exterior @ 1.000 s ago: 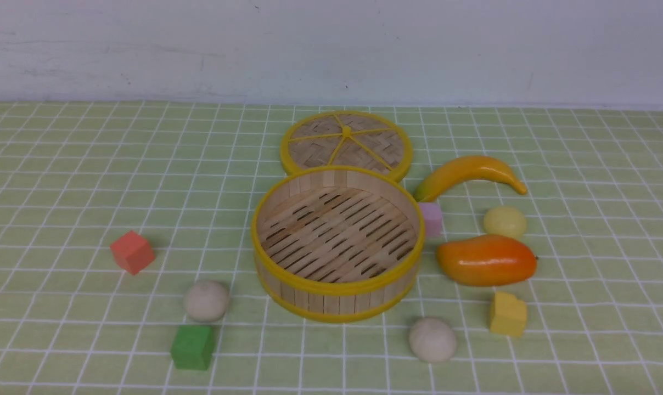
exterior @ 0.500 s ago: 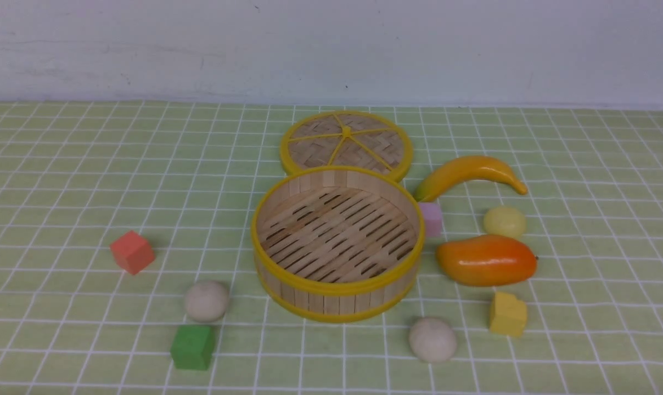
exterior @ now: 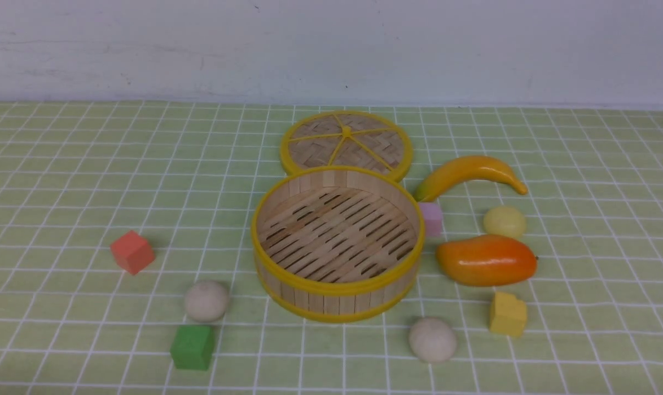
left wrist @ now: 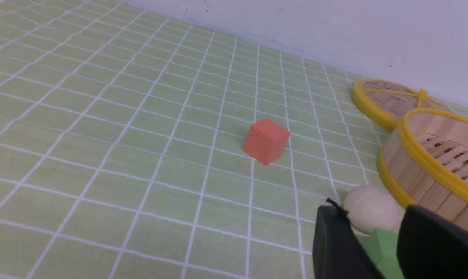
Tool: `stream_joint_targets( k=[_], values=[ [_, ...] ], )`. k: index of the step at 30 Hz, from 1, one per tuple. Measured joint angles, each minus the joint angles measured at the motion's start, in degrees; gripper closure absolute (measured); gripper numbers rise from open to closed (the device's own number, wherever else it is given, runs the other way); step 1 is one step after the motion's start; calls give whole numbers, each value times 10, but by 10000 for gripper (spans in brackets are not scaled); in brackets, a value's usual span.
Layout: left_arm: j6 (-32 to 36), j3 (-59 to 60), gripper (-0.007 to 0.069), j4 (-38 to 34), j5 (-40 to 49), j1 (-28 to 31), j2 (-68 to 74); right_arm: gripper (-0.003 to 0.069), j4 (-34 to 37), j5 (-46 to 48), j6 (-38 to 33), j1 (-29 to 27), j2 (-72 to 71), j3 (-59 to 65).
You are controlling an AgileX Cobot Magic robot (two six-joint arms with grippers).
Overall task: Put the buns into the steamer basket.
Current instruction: Use the left arm to grab a steamed stuffed bun
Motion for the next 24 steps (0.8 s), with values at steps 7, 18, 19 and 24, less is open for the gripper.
stream_joint_targets(
  k=[7,18,19,24],
  values=[
    [-17,0,386,-19,-60,0,0,419,0,0,0,0,0,0],
    [-58,-71,386,-63,-255,0,5,419,0,0,0,0,0,0],
    [-58,-120,386,-65,-242,0,20,419,0,0,0,0,0,0],
    [-58,-314,386,-65,-117,0,155,419,0,0,0,0,0,0]
  ],
)
